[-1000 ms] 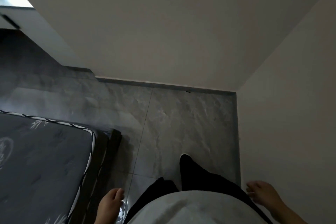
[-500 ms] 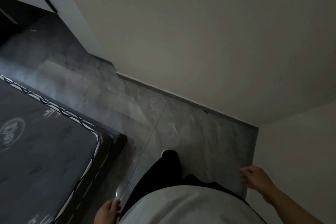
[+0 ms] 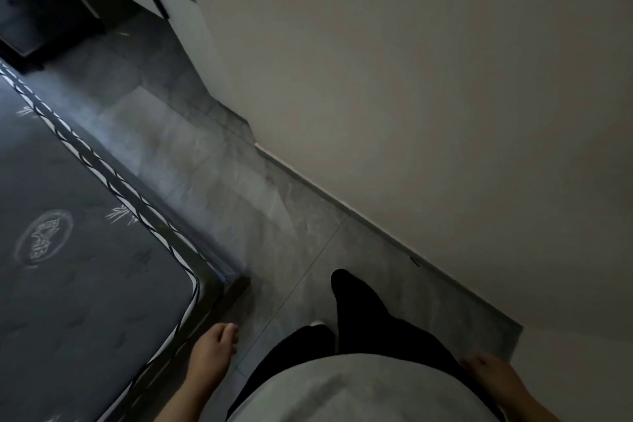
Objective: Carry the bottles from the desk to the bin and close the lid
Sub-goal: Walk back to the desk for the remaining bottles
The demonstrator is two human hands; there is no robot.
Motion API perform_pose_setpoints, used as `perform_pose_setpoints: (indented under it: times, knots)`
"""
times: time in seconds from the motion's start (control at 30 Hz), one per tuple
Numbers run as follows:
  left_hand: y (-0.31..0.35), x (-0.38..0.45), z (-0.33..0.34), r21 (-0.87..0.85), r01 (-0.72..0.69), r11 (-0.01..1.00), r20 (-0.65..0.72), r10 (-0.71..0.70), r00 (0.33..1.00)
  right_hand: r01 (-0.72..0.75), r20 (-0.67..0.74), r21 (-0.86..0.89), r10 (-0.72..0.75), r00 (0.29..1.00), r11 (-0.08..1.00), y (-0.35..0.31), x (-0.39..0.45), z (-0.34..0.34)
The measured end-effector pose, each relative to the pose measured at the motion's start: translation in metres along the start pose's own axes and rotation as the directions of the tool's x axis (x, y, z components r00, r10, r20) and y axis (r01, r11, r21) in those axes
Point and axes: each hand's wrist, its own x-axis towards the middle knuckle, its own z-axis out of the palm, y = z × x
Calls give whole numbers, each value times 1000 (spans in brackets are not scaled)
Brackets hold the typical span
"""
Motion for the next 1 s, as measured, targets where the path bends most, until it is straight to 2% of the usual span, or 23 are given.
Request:
perform_pose_setpoints:
  times: [0.23,0.33,0.53,0.77,1.0]
  knots:
    - [25,2,16,-142,190,972,-111,-206,972,131,5,-32,-131,991,991,-123,67,-40]
    - [33,-4,19,-228,261,938,-136,-297,945,224,49,-124,-220,974,967,-184,77,-47]
    - [47,2,11,-364,321,875,-196,-408,891,299,122,-208,-279,953,931,-272,100,-30]
    - [73,61,-26,-443,343,828,-196,-463,864,262,171,-329,-215,961,907,-331,123,3]
    - [109,135,-79,-467,290,835,-193,-417,888,291,184,-491,-229,956,821,-396,124,20]
